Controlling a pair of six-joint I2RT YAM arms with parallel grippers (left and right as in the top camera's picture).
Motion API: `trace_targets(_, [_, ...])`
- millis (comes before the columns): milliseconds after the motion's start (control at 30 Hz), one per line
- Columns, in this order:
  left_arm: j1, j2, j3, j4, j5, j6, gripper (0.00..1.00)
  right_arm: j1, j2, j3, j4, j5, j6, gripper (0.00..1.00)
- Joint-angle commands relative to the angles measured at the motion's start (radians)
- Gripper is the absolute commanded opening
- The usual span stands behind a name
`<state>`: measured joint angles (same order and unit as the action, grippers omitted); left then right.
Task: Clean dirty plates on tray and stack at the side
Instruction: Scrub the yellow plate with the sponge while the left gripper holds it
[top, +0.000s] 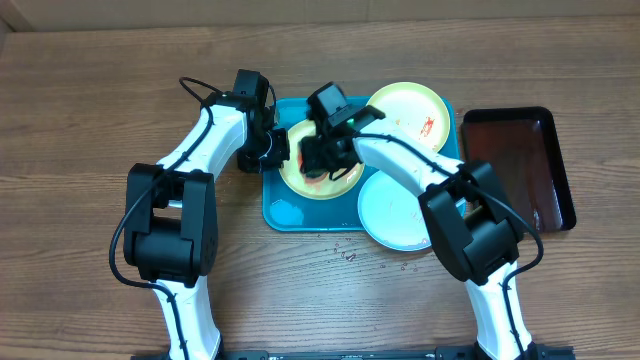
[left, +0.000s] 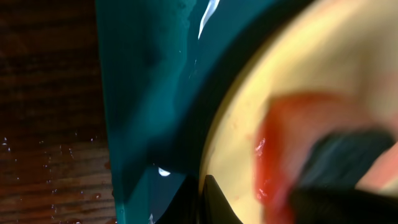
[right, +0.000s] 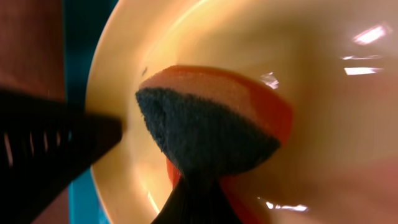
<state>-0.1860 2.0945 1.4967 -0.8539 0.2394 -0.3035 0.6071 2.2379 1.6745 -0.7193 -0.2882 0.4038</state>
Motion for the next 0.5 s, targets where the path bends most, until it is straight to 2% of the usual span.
trace_targets(0, [-0.004, -0.017, 0.004, 0.0, 0.021, 0.019, 0.04, 0.019, 0.025, 0.017, -0.076, -0.08, -0.011, 0.04])
trace_targets(267, [-0.004, -0.017, 0.004, 0.001, 0.021, 0.02, 0.04, -0.082, 0.025, 0.073, -0.269, 0.069, -0.042, 0.04])
trace_targets(467, [-0.004, -0.017, 0.004, 0.0, 0.021, 0.02, 0.04, -0.101, 0.03, 0.081, -0.195, 0.229, -0.042, 0.04])
